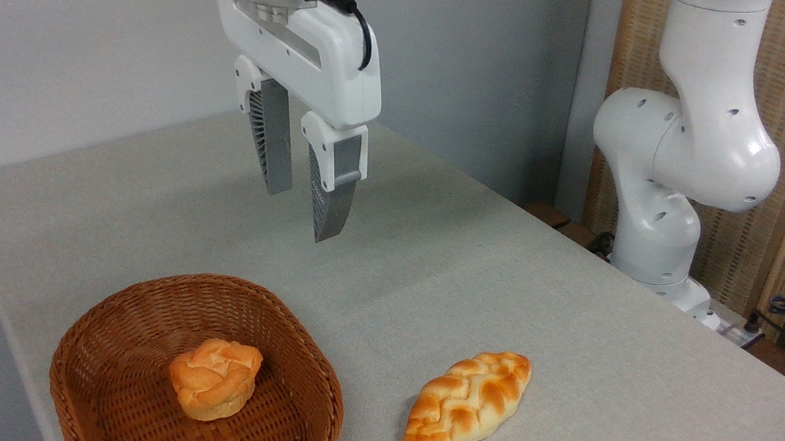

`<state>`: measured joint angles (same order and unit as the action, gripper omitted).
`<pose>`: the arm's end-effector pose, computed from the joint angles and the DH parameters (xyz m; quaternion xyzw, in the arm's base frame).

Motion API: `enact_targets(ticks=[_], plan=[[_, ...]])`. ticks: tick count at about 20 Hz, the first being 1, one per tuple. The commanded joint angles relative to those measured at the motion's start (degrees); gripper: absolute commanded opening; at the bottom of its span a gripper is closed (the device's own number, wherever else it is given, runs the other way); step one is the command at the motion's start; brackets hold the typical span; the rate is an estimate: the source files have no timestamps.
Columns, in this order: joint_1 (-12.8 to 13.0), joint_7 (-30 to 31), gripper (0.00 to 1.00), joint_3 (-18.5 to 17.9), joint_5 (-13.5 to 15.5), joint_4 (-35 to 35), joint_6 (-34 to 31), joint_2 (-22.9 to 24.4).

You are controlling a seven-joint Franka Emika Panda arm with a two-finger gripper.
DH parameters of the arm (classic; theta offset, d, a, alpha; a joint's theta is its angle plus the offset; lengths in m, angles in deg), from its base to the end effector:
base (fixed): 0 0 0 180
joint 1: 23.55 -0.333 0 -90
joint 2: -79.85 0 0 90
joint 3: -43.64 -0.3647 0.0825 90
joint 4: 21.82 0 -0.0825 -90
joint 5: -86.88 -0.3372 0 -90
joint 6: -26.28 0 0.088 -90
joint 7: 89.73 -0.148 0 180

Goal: Put bread into the basket
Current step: 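Move the open gripper toward the braided bread loaf, then lower the gripper onto the braided loaf and close on it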

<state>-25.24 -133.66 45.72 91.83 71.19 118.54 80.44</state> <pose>0.5066 -0.0160 0.6190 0.9259 -0.3752 0.0146 0.0404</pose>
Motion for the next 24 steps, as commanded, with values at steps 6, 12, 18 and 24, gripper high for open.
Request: enact_targets(ticks=[6, 12, 18, 24], plan=[[-1.4, -1.4, 1.0, -2.2, -0.6, 8.0, -0.2, 5.0], [-1.1, -6.7, 1.0, -2.4, -9.2, 19.6, 7.0, 9.5], [-1.4, -6.7, 1.0, -3.9, -12.1, 32.0, 18.3, 10.4], [-1.6, -6.7, 1.0, -5.3, -17.9, 36.3, 21.3, 9.4]])
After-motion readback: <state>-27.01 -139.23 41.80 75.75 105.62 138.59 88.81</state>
